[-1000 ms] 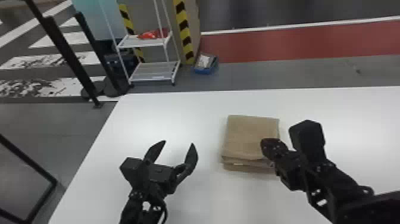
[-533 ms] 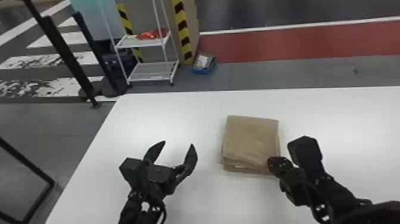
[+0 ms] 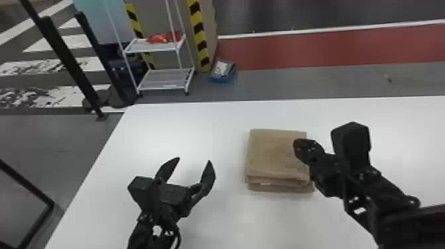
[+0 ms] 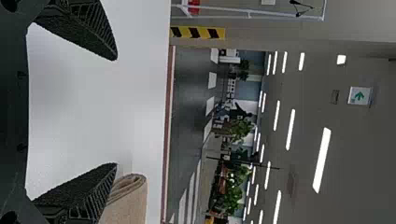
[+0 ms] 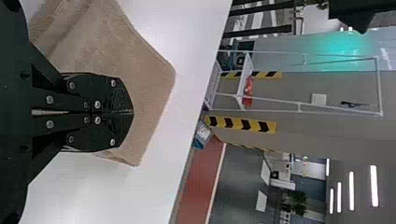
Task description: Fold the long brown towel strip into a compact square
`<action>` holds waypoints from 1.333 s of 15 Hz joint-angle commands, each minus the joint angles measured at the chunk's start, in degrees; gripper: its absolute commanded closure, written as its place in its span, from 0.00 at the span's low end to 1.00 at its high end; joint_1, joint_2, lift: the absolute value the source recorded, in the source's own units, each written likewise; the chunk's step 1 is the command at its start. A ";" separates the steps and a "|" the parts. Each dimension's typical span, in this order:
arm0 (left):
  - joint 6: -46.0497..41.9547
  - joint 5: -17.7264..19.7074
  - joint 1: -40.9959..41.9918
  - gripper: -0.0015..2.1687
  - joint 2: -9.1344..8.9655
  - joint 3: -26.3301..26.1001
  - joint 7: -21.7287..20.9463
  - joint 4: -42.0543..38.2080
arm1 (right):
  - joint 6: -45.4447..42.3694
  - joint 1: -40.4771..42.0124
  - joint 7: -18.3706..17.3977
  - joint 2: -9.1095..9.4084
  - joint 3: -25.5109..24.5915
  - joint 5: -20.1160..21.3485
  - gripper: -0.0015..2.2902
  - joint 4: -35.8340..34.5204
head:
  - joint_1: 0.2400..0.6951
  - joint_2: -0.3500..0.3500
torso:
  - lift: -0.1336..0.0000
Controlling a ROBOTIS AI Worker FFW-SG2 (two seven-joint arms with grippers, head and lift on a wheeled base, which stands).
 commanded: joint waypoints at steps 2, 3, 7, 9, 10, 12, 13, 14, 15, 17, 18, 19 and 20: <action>-0.10 0.00 0.17 0.03 0.00 0.09 0.01 -0.16 | -1.71 -9.28 -0.64 0.41 -0.25 -2.70 0.88 11.51 | 1.00 0.80 | 0.09; -0.10 0.00 0.17 0.03 0.00 0.00 0.01 -0.16 | -4.35 -12.27 -1.07 0.64 -0.60 -2.97 0.88 17.31 | 1.00 0.80 | 0.09; -0.10 0.00 0.00 0.03 0.09 0.00 0.01 0.01 | -8.04 -16.40 -3.18 0.64 -2.09 -3.67 0.88 28.74 | 1.00 0.76 | 0.09; 0.08 0.00 -0.44 0.03 0.09 -0.09 0.01 0.19 | -9.44 -16.84 -3.89 0.64 -2.79 -3.49 0.88 30.94 | 1.00 0.74 | 0.09; 0.08 0.00 -0.53 0.03 0.09 -0.27 0.01 0.19 | -9.44 -17.01 -3.89 0.64 -2.79 -3.41 0.88 31.38 | 1.00 0.74 | 0.09; 0.08 0.00 -0.44 0.03 0.09 -0.35 -0.07 0.01 | -10.32 -16.57 -4.15 0.64 -3.15 -3.32 0.88 30.76 | 1.00 0.72 | 0.09; 0.08 0.00 -0.35 0.03 0.18 -0.35 -0.07 -0.25 | -14.19 -14.11 -4.50 0.64 -3.76 -3.85 0.88 27.42 | 1.00 0.72 | 0.09; 0.08 0.00 -0.27 0.03 0.18 -0.27 -0.07 -0.52 | -16.30 -11.30 -4.59 0.64 -4.29 -4.20 0.88 22.59 | 1.00 0.72 | 0.09; -0.10 0.00 -0.09 0.03 0.18 -0.27 -0.07 -0.87 | -18.41 -7.52 -6.17 0.64 -4.46 -4.90 0.83 16.70 | 1.00 0.72 | 0.09; -0.10 0.00 0.44 0.03 0.18 -0.27 -0.16 -1.66 | -22.80 -0.05 -10.22 0.64 -4.82 -4.81 0.52 8.35 | 1.00 0.71 | 0.09; -0.10 0.00 0.88 0.03 0.18 -0.18 -0.16 -2.63 | -22.80 3.90 -11.97 0.64 -5.17 -4.20 0.35 4.74 | 1.00 0.71 | 0.09; -0.10 0.00 1.32 0.03 0.18 0.00 -0.07 -3.68 | -22.80 7.51 -13.47 0.64 -5.87 -3.85 0.21 1.93 | 1.00 0.70 | 0.09; -0.10 0.00 2.02 0.03 0.18 0.35 0.10 -4.82 | -23.16 10.32 -15.14 0.64 -6.22 -3.49 0.11 0.35 | 1.00 0.70 | 0.09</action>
